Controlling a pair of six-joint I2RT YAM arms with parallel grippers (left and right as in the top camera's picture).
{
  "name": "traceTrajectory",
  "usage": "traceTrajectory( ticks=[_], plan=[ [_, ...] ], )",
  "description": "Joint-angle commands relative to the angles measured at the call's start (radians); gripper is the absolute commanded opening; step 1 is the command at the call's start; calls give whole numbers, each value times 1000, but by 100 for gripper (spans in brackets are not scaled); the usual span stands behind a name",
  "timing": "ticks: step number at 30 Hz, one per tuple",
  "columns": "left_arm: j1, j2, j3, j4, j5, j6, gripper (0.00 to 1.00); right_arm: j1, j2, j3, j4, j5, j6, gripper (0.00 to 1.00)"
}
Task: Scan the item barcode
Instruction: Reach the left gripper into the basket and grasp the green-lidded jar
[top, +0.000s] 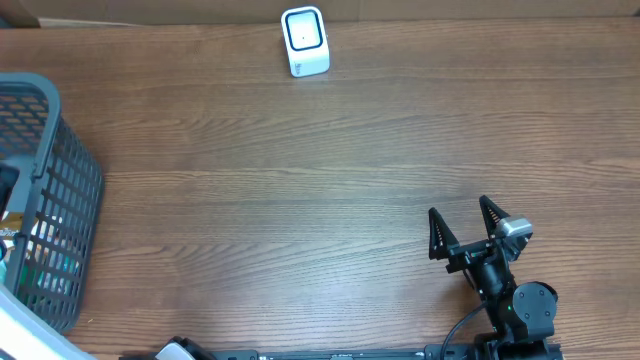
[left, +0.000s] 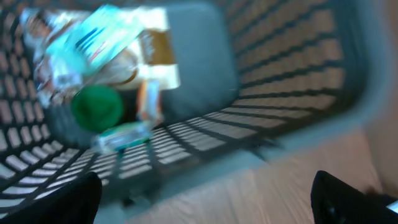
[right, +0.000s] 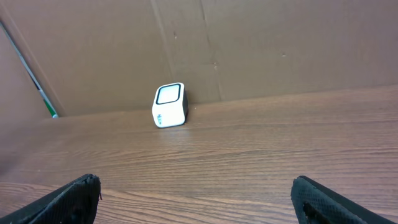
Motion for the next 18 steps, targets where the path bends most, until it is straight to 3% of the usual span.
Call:
traceTrajectory(
  ticks=[1,6,18],
  plan=[
    [62,47,-72,8,-22,-37,90,-6,-10,-11,3,10,3,100],
    [124,84,-121,27,-84,-22,91,-6,-10,-11,3,10,3,100],
    [133,233,-124,23,-262,-5,95,-6,-10,-11,3,10,3,100]
  ],
)
